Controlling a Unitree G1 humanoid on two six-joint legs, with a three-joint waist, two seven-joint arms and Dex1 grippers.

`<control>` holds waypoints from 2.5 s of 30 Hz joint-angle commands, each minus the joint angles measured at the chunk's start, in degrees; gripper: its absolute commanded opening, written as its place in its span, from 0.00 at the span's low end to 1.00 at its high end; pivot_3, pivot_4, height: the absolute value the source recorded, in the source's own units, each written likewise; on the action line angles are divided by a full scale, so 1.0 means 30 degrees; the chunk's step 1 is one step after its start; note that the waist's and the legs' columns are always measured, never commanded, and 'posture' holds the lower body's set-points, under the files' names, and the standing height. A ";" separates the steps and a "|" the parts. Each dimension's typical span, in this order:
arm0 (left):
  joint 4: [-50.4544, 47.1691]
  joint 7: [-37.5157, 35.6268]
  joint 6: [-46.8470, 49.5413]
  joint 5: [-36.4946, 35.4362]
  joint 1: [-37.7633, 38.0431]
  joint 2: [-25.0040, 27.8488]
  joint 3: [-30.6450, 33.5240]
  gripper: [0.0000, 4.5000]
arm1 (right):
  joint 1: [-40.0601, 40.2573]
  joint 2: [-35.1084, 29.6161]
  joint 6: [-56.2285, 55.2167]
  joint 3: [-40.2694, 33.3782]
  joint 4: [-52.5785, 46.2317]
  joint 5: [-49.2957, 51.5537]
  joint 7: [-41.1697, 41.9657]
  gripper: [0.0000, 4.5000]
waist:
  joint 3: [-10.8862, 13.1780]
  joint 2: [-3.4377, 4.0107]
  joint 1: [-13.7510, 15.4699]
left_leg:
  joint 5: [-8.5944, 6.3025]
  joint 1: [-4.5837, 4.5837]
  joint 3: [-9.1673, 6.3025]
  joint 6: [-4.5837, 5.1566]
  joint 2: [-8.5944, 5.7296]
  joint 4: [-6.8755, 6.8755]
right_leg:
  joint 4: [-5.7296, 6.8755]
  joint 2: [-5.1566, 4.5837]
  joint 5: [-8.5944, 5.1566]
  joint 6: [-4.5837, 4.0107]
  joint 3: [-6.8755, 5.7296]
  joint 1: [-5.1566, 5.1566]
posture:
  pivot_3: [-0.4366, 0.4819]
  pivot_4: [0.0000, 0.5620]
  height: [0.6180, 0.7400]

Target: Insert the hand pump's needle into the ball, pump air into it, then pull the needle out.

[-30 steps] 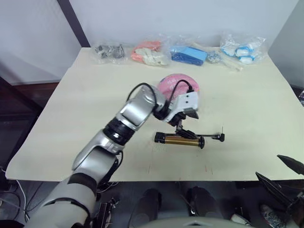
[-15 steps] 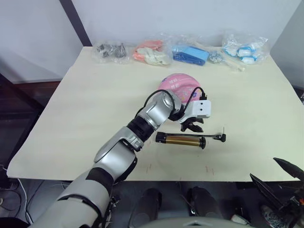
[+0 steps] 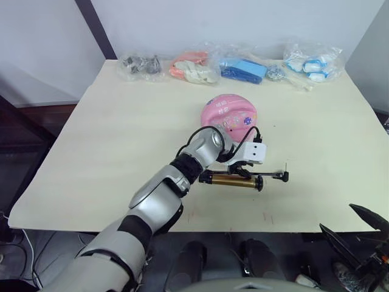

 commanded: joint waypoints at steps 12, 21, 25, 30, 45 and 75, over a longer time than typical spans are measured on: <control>0.3122 0.1372 -0.1908 0.1749 -0.1004 -0.2102 0.0138 0.40 | 0.1014 0.0209 -0.0798 -0.0272 -0.0626 0.0390 0.0136 1.00 | 0.0004 -0.0007 -0.0007 | -0.0001 0.0000 -0.0004 0.0002 -0.0009 0.0001 | 0.0000 -0.0002 -0.0003 0.0009 -0.0001 0.0000 | 0.48 0.27 1.00; 0.4661 0.2044 -0.2774 0.2609 -0.1039 -0.2413 0.0302 0.01 | 0.1099 0.0076 -0.0618 -0.0265 -0.0752 0.0549 -0.0049 1.00 | 0.0000 -0.0008 0.0003 | -0.0002 0.0007 -0.0002 0.0002 -0.0009 0.0005 | 0.0001 -0.0004 0.0000 0.0023 0.0000 0.0009 | 0.48 0.27 1.00; 0.4753 0.2031 -0.2744 0.2538 -0.1030 -0.2353 0.0602 0.01 | 0.1151 -0.0196 -0.0440 -0.0454 -0.0647 0.0700 -0.0050 1.00 | -0.0001 -0.0006 0.0001 | -0.0002 0.0007 -0.0001 0.0003 -0.0011 0.0010 | 0.0001 -0.0006 0.0002 0.0027 0.0001 0.0010 | 0.48 0.27 1.00; 0.4273 0.1720 -0.2436 0.2152 -0.0914 -0.2199 0.1222 0.01 | 0.1723 -0.0252 -0.0383 -0.1198 -0.0466 0.1230 0.0139 1.00 | 0.0002 -0.0010 0.0002 | -0.0002 0.0004 -0.0003 0.0003 -0.0013 0.0010 | 0.0001 -0.0006 0.0002 0.0027 0.0001 0.0010 | 0.48 0.27 1.00; -0.6069 -0.0245 0.3469 -0.0860 0.3783 -0.0657 0.3411 0.01 | -0.1758 0.0602 0.3809 0.2803 -0.0917 0.3970 -0.5815 1.00 | -0.0014 0.0021 -0.0013 | -0.0002 0.0007 0.0001 0.0003 0.0053 0.0006 | 0.0012 -0.0008 0.0010 0.0010 0.0024 0.0000 | 0.48 0.27 1.00; -1.1249 0.3486 0.5095 -0.4187 0.6967 -0.0141 0.4553 0.01 | -1.4604 -0.4060 0.8570 0.4933 0.6539 1.9655 -1.5828 1.00 | -0.0021 0.0025 -0.0014 | 0.0001 0.0012 0.0044 0.0015 0.0002 0.0031 | 0.0018 0.0000 0.0083 -0.0028 0.0086 0.0009 | 0.48 0.27 1.00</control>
